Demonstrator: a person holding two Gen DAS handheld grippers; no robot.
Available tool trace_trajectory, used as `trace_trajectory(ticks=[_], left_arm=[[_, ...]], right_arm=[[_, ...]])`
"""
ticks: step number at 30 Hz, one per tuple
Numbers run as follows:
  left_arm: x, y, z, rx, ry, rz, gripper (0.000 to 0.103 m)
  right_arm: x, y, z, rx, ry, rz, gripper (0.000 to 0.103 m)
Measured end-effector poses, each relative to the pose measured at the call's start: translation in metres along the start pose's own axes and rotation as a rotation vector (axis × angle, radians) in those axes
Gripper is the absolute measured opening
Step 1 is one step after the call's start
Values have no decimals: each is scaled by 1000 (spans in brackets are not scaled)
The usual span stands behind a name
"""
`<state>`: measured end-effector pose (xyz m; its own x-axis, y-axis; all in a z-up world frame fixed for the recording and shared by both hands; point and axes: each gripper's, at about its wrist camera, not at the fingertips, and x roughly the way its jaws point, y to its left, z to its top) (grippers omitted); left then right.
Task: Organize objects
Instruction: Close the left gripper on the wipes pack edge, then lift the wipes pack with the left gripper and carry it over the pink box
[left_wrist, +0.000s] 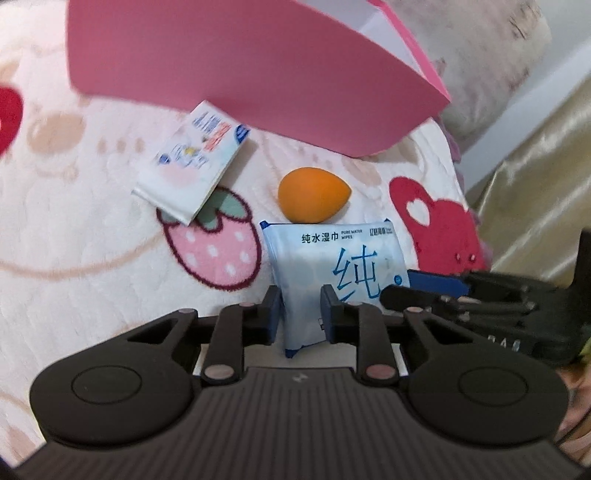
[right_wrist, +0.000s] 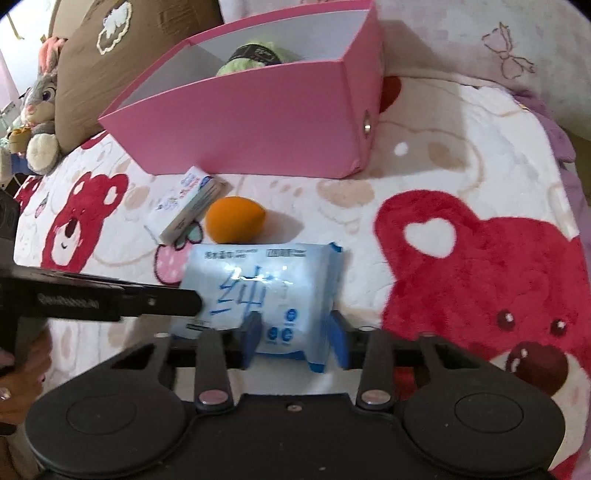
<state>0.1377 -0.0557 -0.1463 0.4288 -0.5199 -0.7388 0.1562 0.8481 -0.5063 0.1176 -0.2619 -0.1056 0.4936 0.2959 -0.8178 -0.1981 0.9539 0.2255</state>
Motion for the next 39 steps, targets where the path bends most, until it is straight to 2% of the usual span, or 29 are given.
trace_trajectory(ticks=[4, 8, 11, 16, 24, 31, 36, 39], left_arm=[[2, -2, 2, 16, 9, 10, 21], [7, -4, 5, -7, 22, 9, 25], [10, -14, 2, 33, 14, 32, 25], [5, -21, 0, 51, -4, 43, 25], [-16, -20, -3, 70, 9, 14, 25], [-40, -17, -13, 94, 18, -3, 25], [-56, -17, -14, 101, 60, -36, 25], [-70, -21, -14, 108, 90, -38, 25]], right_arm=[[7, 1, 0, 22, 18, -34, 37], [7, -4, -1, 56, 14, -18, 37], [10, -4, -2, 78, 15, -2, 38], [8, 7, -4, 41, 10, -31, 39], [0, 22, -9, 27, 9, -50, 40], [-16, 45, -17, 37, 6, -64, 45], [-32, 58, -20, 68, 8, -66, 50], [-48, 64, -20, 118, -22, -48, 53]])
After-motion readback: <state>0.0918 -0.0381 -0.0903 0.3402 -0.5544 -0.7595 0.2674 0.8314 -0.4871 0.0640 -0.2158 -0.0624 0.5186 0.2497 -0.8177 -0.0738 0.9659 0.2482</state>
